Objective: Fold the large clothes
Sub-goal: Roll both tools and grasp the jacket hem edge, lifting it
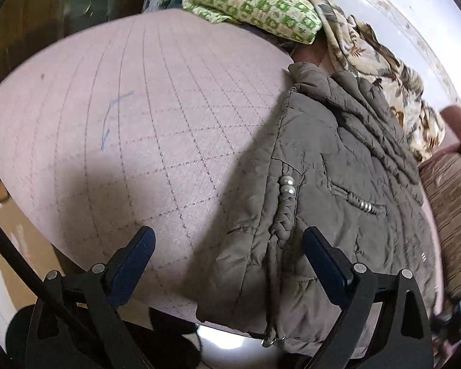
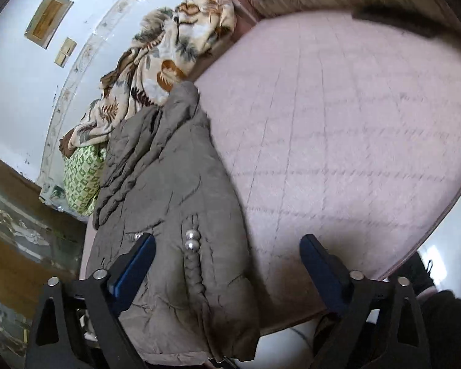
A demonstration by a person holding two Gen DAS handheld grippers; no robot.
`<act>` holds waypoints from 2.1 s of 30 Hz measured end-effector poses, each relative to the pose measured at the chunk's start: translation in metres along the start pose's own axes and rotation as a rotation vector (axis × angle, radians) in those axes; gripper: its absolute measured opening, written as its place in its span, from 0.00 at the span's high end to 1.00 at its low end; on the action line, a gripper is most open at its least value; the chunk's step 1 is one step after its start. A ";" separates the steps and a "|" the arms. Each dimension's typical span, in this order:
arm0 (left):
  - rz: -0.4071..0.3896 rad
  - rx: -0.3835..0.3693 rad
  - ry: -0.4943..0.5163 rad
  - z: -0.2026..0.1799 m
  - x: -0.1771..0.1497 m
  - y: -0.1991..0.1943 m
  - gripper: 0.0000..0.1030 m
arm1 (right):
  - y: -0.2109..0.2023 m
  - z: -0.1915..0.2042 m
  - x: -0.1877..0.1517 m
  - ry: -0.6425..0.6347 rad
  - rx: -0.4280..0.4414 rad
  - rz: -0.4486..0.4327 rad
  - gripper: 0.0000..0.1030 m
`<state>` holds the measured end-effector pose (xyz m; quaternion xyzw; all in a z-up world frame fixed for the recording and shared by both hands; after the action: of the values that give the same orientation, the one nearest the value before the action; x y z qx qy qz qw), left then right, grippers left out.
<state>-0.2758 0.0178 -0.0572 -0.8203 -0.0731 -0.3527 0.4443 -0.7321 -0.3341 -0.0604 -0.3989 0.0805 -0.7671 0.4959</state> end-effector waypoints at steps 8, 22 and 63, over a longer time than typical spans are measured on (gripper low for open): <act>0.009 0.016 -0.002 0.000 -0.008 0.005 0.06 | 0.017 0.019 -0.035 -0.073 0.025 0.100 0.20; -0.060 0.027 0.174 -0.054 -0.044 -0.005 0.19 | 0.023 0.049 -0.066 -0.181 0.045 0.077 0.44; -0.120 0.128 0.301 -0.066 -0.042 0.002 0.25 | 0.020 0.049 -0.079 -0.189 0.002 0.051 0.53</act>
<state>-0.3406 -0.0270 -0.0622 -0.7224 -0.0767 -0.4922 0.4796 -0.6695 -0.2654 -0.0797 -0.4668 0.0425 -0.7133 0.5210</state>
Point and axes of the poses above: each gripper's, at about its wrist camera, not at the fingertips, and y roughly the way its jaws point, z to its left, x to its top, the point moved 9 cm from there along y, roughly the way its jaws point, and after that the axes turned 9 degrees about -z, right-handed, at the moved point
